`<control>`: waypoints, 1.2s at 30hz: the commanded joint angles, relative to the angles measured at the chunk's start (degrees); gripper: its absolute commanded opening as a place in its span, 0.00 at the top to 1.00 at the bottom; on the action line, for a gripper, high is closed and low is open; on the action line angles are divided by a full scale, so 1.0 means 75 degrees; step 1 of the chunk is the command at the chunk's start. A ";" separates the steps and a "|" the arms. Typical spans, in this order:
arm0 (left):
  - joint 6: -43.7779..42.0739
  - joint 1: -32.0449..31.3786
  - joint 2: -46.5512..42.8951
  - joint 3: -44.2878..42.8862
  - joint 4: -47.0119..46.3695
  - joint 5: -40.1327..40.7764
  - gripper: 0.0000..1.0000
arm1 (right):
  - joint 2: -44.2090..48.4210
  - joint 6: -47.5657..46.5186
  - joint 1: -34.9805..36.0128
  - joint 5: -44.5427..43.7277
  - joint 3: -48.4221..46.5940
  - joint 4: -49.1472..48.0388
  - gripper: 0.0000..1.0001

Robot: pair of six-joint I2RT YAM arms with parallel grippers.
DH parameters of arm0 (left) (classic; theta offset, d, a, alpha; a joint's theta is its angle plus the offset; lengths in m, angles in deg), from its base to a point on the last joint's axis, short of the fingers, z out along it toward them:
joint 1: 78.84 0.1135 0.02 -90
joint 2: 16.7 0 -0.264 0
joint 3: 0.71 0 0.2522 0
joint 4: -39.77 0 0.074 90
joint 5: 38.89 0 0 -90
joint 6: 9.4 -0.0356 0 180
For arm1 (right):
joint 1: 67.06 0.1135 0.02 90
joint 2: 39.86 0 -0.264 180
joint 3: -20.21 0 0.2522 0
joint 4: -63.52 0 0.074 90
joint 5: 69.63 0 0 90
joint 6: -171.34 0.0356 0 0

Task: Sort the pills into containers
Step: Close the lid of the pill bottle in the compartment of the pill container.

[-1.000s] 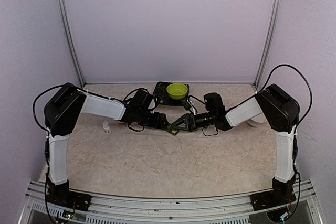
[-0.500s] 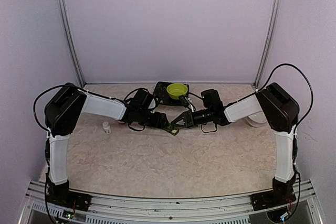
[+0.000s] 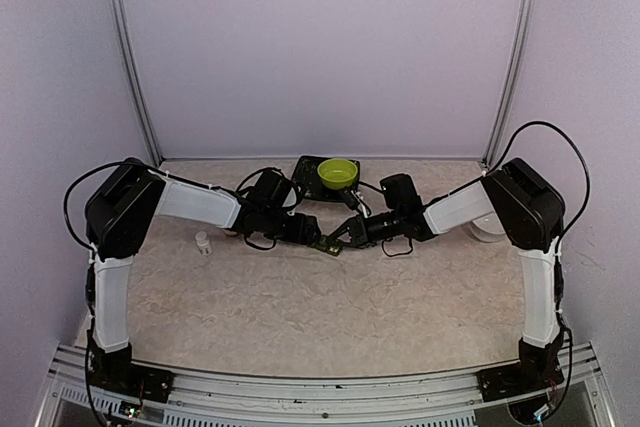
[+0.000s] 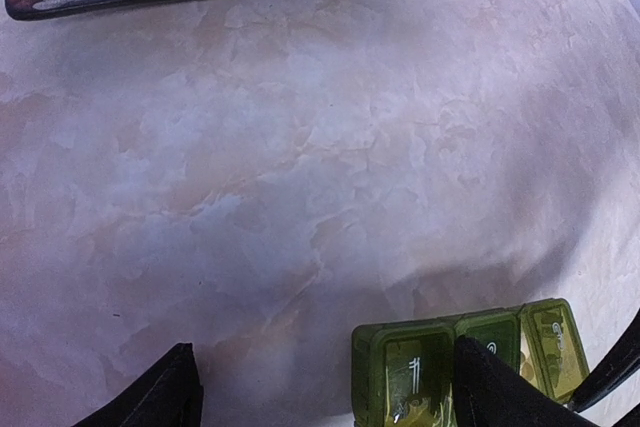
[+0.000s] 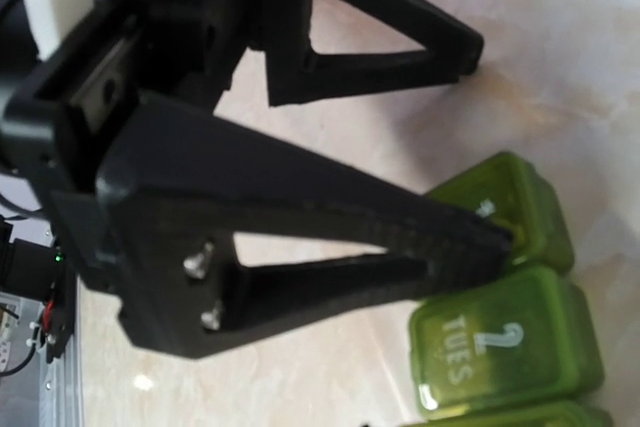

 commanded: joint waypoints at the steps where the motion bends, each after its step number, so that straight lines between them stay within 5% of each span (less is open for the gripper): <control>1: 0.0053 -0.0056 0.0242 0.0040 0.0431 -0.0019 0.16 | -0.0119 -0.0019 0.0046 -0.0101 -0.0121 0.0170 0.83; 36: 0.0122 -0.0044 0.0336 0.0083 0.0457 -0.0068 0.17 | -0.0654 -0.0128 -0.0014 -0.1113 0.0154 0.0989 0.95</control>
